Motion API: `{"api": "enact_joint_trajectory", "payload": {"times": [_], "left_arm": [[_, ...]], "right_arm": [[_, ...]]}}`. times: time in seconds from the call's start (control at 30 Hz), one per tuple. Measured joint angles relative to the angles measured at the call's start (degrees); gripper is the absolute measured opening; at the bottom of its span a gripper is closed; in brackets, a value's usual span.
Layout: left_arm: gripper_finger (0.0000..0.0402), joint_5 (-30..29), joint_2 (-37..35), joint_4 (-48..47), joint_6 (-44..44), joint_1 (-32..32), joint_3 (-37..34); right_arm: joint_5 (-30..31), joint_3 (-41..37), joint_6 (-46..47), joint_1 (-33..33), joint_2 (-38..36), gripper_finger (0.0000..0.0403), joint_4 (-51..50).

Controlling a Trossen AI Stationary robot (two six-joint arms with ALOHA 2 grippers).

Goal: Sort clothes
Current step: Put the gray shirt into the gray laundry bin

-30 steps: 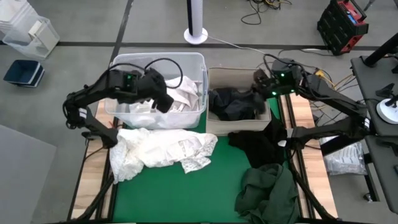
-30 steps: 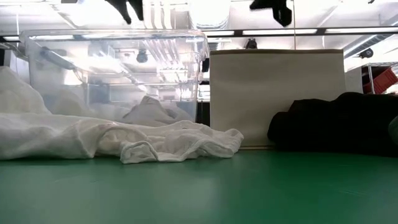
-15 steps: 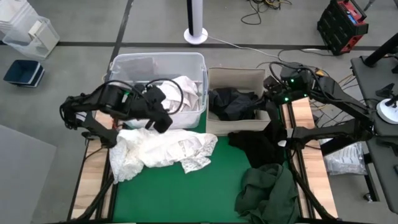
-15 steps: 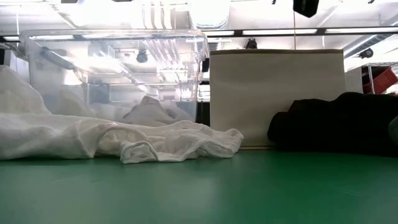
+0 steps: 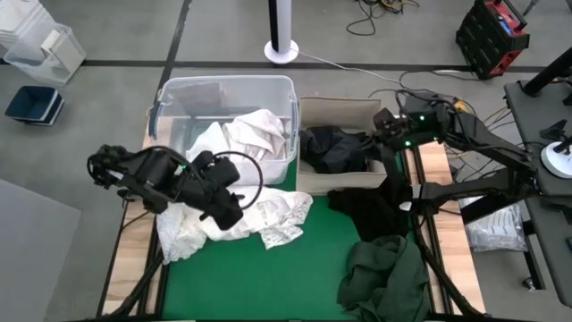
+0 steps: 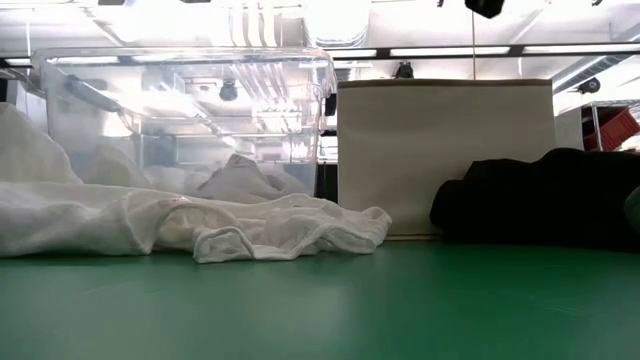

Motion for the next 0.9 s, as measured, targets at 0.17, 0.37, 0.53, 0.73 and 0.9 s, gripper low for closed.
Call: {"api": "enact_joint_trajectory", "payload": {"times": [0.17, 0.37, 0.53, 0.73, 0.9], "left_arm": [[0.021, -0.04, 0.83, 0.02, -2.37, -2.55, 0.0], [0.021, -0.04, 1.08, 0.1, -4.94, -3.13, 0.0], [0.021, -0.1, 1.08, 0.1, -6.44, -3.4, -0.01], [0.021, -0.09, 1.08, 0.06, -6.46, -3.75, -0.02], [0.021, -0.11, 1.08, 0.02, -5.36, -3.72, -0.02]], "right_arm": [[0.0, 0.0, 0.59, 0.61, 1.27, 0.0013, 10.01], [0.0, 0.0, 1.38, 0.61, 4.17, 0.0013, 24.37], [-1.3, 0.0, 0.73, 0.61, 5.35, 0.0013, 24.78], [-1.45, 0.0, -0.15, 0.61, 5.3, 0.0013, 14.02], [-1.04, 0.0, -0.73, 0.61, 5.21, 0.0013, 4.82]]}}
